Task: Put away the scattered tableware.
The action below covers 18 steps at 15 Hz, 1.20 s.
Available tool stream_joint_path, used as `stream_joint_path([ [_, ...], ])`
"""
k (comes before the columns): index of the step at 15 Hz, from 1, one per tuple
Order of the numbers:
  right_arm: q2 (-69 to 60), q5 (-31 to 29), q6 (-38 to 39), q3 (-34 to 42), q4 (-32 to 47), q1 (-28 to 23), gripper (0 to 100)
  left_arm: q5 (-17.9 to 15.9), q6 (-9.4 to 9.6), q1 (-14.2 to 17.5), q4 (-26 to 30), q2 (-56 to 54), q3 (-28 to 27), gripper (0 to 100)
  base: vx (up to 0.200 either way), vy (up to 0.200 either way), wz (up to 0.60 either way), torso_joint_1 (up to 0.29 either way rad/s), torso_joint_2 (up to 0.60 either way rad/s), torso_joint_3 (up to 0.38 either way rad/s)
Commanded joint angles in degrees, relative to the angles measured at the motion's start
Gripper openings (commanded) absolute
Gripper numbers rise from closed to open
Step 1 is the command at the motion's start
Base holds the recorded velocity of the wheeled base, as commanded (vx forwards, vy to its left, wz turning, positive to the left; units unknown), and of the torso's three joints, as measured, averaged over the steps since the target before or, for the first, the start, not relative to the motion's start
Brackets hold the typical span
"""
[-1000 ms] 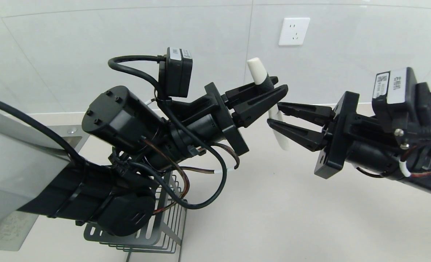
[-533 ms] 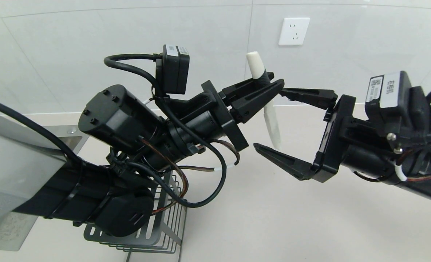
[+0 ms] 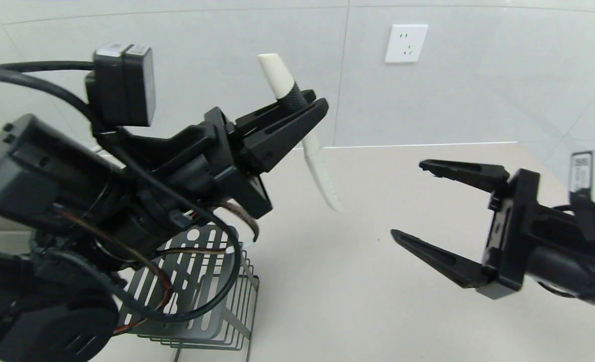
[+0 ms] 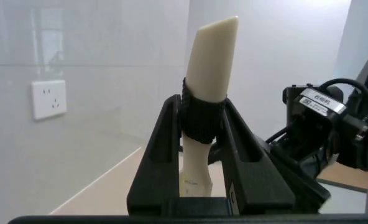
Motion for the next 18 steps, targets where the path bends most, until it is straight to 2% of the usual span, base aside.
stream_joint_path([
  [1,-20.3,-7.5,7.8,12.5,2.9,-1.7,0,0.0,1.36,1.5,1.5,-7.8,6.1,0,0.0,0.0,0.0,0.0,0.0,0.0],
  [3,-34.4,-17.6,20.7,15.2,10.2,-2.0,0,0.0,3.21,3.0,4.1,-9.1,6.1,0,0.0,0.0,0.0,0.0,0.0,0.0],
  [4,-36.4,-20.6,24.5,15.1,11.6,-2.4,0,0.0,3.3,3.3,4.5,-9.5,6.2,0,0.0,0.0,0.0,0.0,0.0,0.0],
  [5,-39.7,-25.0,29.0,14.9,13.4,-5.6,0,0.1,3.3,3.6,5.4,-10.8,6.4,0,0.0,0.0,0.0,0.0,0.0,0.0],
  [8,-46.2,-24.7,28.1,19.4,17.2,-11.3,0,0.1,3.47,4.7,5.6,-13.7,10.1,0,0.0,0.0,0.0,0.0,0.0,0.0],
  [10,-53.3,-24.7,27.9,24.7,21.8,-14.0,0,-0.2,3.39,4.6,6.4,-15.6,9.7,0,0.0,0.0,0.0,0.0,0.0,0.0],
  [12,-60.3,-24.7,28.7,25.9,29.0,-17.7,0,-0.2,3.47,4.8,13.6,-17.5,3.4,0,0.0,0.0,0.0,0.0,0.0,0.0],
  [13,-64.6,-24.7,29.9,25.9,35.4,-19.2,0,-0.1,3.65,5.1,22.4,-20.5,-0.2,0,0.0,0.0,0.0,0.0,0.0,0.0],
  [14,-69.0,-24.3,30.3,25.9,40.6,-19.0,0,0.0,6.64,5.0,31.4,-23.2,-2.6,0,0.0,0.0,0.0,0.0,0.0,0.0],
  [15,-73.7,-23.4,29.8,26.0,45.3,-18.5,0,0.2,11.38,5.1,39.4,-25.4,-4.7,0,0.0,0.0,0.0,0.0,0.0,0.0],
  [16,-77.2,-22.7,29.7,26.0,48.5,-18.8,0,0.7,13.84,5.0,43.7,-26.5,-5.7,0,0.0,0.0,0.0,0.0,0.0,0.0],
  [17,-77.4,-20.9,29.3,25.9,53.5,-19.7,0,4.8,17.1,4.2,52.7,-28.1,-9.2,0,0.0,0.0,0.0,0.0,0.0,0.0],
  [18,-77.4,-20.8,29.0,25.9,52.8,-20.1,0,8.5,17.71,4.2,55.0,-28.7,-10.2,0,0.0,0.0,0.0,0.0,0.0,0.0],
])
